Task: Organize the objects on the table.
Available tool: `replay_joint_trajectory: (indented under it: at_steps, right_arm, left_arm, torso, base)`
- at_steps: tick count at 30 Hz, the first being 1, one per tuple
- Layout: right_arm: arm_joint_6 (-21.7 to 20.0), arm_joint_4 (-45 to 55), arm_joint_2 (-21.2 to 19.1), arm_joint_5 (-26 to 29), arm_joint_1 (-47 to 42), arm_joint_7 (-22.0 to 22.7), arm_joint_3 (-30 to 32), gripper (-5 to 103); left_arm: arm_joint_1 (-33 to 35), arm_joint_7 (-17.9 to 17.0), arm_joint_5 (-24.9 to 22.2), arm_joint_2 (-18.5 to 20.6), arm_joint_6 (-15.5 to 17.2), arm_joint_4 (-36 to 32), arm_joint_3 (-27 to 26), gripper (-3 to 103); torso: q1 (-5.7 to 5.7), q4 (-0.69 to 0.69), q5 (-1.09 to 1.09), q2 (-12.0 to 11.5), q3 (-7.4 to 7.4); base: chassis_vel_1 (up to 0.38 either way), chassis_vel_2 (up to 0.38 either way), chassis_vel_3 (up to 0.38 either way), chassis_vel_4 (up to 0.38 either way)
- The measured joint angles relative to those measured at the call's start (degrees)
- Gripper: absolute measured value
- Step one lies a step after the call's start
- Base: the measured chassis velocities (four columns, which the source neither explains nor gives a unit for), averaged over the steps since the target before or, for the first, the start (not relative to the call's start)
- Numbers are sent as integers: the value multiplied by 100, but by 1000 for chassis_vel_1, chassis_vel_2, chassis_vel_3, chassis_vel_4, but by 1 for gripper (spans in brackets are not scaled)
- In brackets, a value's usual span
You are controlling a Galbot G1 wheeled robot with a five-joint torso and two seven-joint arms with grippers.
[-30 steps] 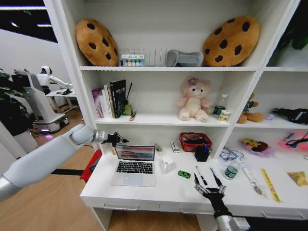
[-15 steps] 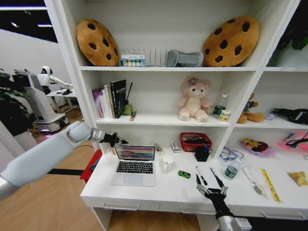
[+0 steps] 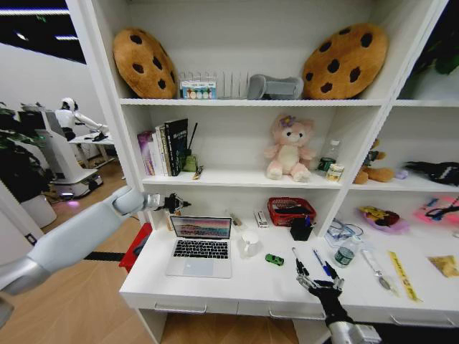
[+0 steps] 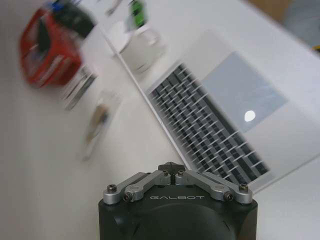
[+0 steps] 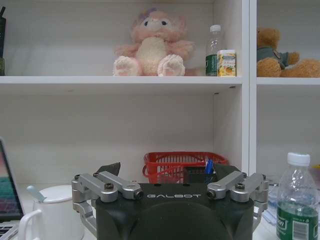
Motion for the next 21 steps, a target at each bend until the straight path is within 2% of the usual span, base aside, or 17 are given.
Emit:
replay_joint_trajectory:
  at_steps: [1,3,4,5,6,8,9,10,11,13,14,16,17,18,19,20,21]
  right_arm:
    - [13,14,-34,109,-29,-27,146,100]
    - [59,-31,-52,222,-43,-71,311,100]
    - [59,-31,-52,222,-43,-71,311,100]
    - [71,-56,-52,232,-44,-79,335,100]
    - [108,-119,-41,244,-48,-101,374,100]
    - [119,-129,-31,243,-49,-108,373,100]
    - [126,-141,-5,232,-65,-114,334,100]
    - [129,-138,33,150,-69,-117,204,100]
    - [129,-138,33,150,-69,-117,204,100]
    - [125,-108,72,23,-58,-111,26,100]
    - [125,-108,72,23,-58,-111,26,100]
    - [69,-64,92,-62,-40,-64,-91,100]
    - [69,-64,92,-62,-40,-64,-91,100]
    - [29,-44,96,-78,-43,-45,-112,100]
    - [-15,-22,94,-76,-65,-28,-131,100]
    - [-15,-22,94,-76,-65,-28,-131,100]
    - [-23,-8,98,-72,-95,-23,-125,100]
  left_arm:
    - [-126,351,-469,51,-330,-38,303,0]
    - [-315,405,-1373,326,-445,-497,856,0]
    - [-315,405,-1373,326,-445,-497,856,0]
    - [-326,362,-1543,393,-417,-609,926,0]
    - [-289,79,-2051,581,-207,-995,1000,0]
    - [-236,-135,-2214,657,-65,-1152,983,0]
    - [-39,-701,-2492,877,276,-1449,772,0]
    - [389,-1610,-2646,1129,714,-1709,240,0]
    - [389,-1610,-2646,1129,714,-1709,240,0]
    - [1306,-2961,-2742,1434,1189,-2011,-694,0]
    - [1306,-2961,-2742,1434,1189,-2011,-694,0]
    - [2741,-4474,-3135,1798,1749,-2546,-2007,0]
    - [2741,-4474,-3135,1798,1749,-2546,-2007,0]
    - [3437,-5221,-3467,1947,1924,-2839,-2520,0]
    - [4532,-6267,-3934,2038,2200,-3256,-3289,0]
    - [4532,-6267,-3934,2038,2200,-3256,-3289,0]
    - [5104,-6826,-4179,2028,2375,-3476,-3618,0]
  torso:
    - [1,-1,-5,0,1]
    - [2,0,0,0,0]
    - [2,0,0,0,0]
    - [1,3,1,0,0]
    - [1,9,-1,0,-1]
    - [0,4,-1,0,-1]
    - [0,3,-3,0,-1]
    - [0,-1,0,0,-1]
    - [0,-1,0,0,-1]
    - [0,2,-2,0,-1]
    - [0,2,-2,0,-1]
    - [1,6,-4,0,-1]
    - [1,6,-4,0,-1]
    - [0,7,-2,1,-1]
    - [-1,8,0,0,-1]
    - [-1,8,0,0,-1]
    - [-1,9,-2,1,-1]
  base:
    - [0,0,0,0]
    - [0,0,0,0]
    - [0,0,0,0]
    - [0,0,0,0]
    - [0,0,0,0]
    - [0,0,0,0]
    - [0,0,0,0]
    - [0,0,0,0]
    - [0,0,0,0]
    - [0,0,0,0]
    - [0,0,0,0]
    - [0,0,0,0]
    - [0,0,0,0]
    - [0,0,0,0]
    - [0,0,0,0]
    - [0,0,0,0]
    - [0,0,0,0]
